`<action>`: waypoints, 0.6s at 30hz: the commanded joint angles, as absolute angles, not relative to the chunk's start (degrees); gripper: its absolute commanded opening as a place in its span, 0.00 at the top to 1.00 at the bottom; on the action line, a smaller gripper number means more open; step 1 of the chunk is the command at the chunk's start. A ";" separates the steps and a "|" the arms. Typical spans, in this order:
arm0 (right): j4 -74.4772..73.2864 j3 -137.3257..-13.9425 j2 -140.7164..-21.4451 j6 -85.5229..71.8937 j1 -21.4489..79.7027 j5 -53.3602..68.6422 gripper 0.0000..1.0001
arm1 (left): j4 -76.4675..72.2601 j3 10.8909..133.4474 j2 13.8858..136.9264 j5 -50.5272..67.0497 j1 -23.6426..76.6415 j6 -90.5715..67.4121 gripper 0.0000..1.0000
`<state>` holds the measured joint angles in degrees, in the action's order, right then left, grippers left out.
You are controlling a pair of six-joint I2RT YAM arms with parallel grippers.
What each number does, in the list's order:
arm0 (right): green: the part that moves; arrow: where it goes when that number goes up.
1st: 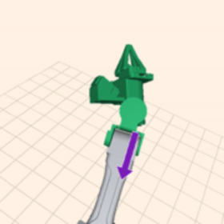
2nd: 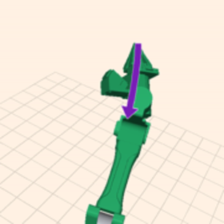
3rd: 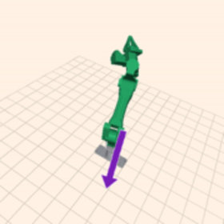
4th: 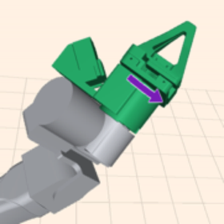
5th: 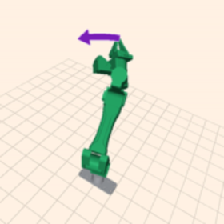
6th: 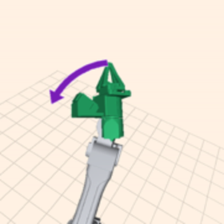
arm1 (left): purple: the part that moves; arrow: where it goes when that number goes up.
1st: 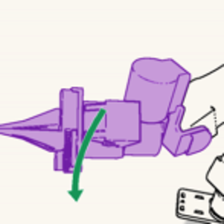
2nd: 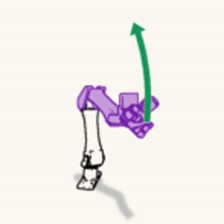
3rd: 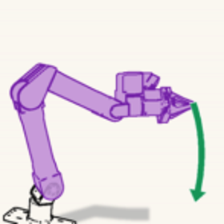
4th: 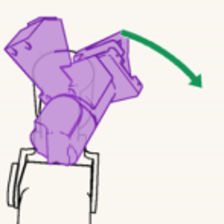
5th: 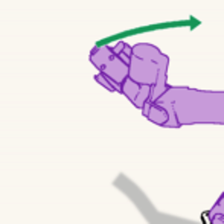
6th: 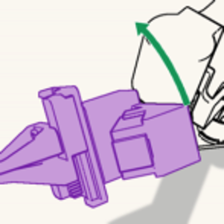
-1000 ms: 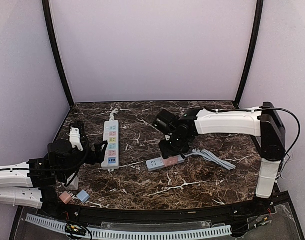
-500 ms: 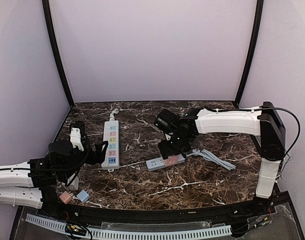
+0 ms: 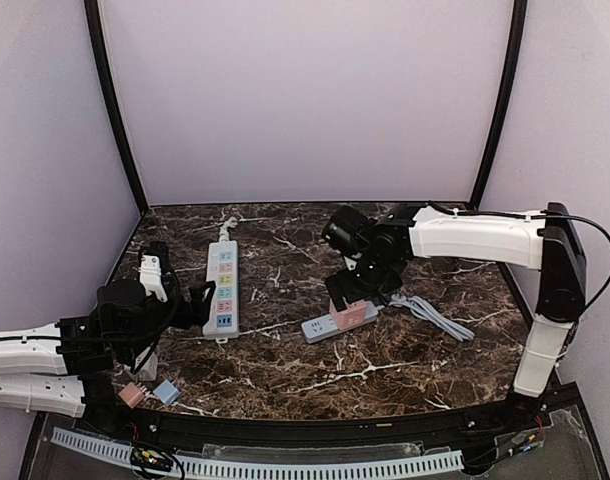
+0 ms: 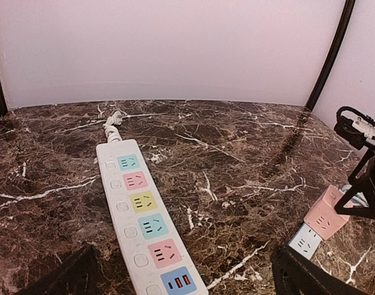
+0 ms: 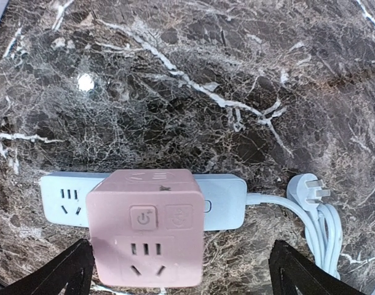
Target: Insert the plug
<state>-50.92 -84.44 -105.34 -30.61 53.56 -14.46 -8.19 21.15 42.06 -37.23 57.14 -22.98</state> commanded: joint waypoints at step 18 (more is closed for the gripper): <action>-34.37 -78.19 -89.20 -27.42 52.91 -21.71 0.01 | -4.73 24.06 47.45 -45.30 57.03 -21.56 0.01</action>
